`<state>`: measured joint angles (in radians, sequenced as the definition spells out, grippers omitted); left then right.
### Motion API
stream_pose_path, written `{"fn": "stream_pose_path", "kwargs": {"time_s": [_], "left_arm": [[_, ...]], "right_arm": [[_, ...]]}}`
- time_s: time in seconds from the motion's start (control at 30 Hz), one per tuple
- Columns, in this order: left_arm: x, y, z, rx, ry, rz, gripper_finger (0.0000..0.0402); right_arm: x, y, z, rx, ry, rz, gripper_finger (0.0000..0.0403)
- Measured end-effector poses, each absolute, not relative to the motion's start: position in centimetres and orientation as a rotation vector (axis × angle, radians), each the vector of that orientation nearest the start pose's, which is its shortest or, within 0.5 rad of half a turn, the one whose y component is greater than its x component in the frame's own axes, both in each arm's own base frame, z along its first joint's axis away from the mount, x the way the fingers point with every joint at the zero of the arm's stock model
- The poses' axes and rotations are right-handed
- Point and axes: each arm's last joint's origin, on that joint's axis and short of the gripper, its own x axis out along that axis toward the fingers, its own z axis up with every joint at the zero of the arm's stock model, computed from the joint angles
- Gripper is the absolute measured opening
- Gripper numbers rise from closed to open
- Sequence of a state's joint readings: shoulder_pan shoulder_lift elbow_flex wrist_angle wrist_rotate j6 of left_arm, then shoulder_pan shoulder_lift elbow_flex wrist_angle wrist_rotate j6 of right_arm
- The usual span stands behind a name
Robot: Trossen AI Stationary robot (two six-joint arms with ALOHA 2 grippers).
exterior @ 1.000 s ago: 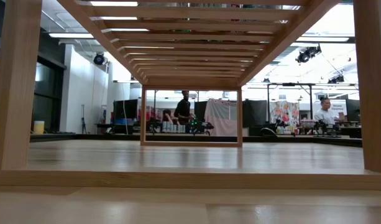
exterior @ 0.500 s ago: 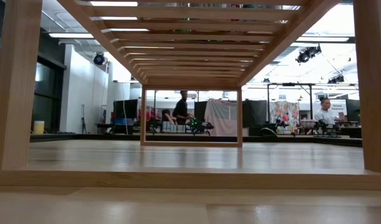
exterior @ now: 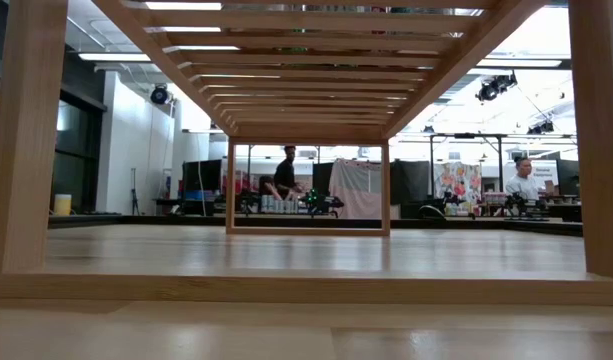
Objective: Place canned beverage on shelf
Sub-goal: Put the red soda can on the shelf aligned with the other red soda can
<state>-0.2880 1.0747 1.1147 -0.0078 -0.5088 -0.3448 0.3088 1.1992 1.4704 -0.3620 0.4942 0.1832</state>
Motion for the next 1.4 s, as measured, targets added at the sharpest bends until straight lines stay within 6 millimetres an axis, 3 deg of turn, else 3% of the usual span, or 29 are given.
{"fn": "stream_pose_path", "kwargs": {"time_s": [0.1,0.2,0.53,0.8,1.4], "left_arm": [[22.5,-3.8,41.6,-0.346,0.112,0.236,0.0392],[21.9,-3.6,42.6,-0.356,0.178,0.179,0.0392],[19.9,-6.9,42.0,-0.369,0.294,0.051,0.0392],[18.9,-8.6,41.8,-0.313,0.282,0.131,0.0392],[18.8,-8.8,41.8,-0.309,0.280,0.133,0.0392]], "right_arm": [[22.8,5.9,46.1,0.155,0.104,-0.196,0.0339],[22.5,5.8,45.6,0.169,0.153,-0.204,0.0339],[22.0,5.6,44.3,0.218,0.280,-0.235,0.0339],[22.0,5.6,44.2,0.228,0.288,-0.239,0.0339],[22.0,5.6,44.2,0.242,0.287,-0.242,0.0339]]}}
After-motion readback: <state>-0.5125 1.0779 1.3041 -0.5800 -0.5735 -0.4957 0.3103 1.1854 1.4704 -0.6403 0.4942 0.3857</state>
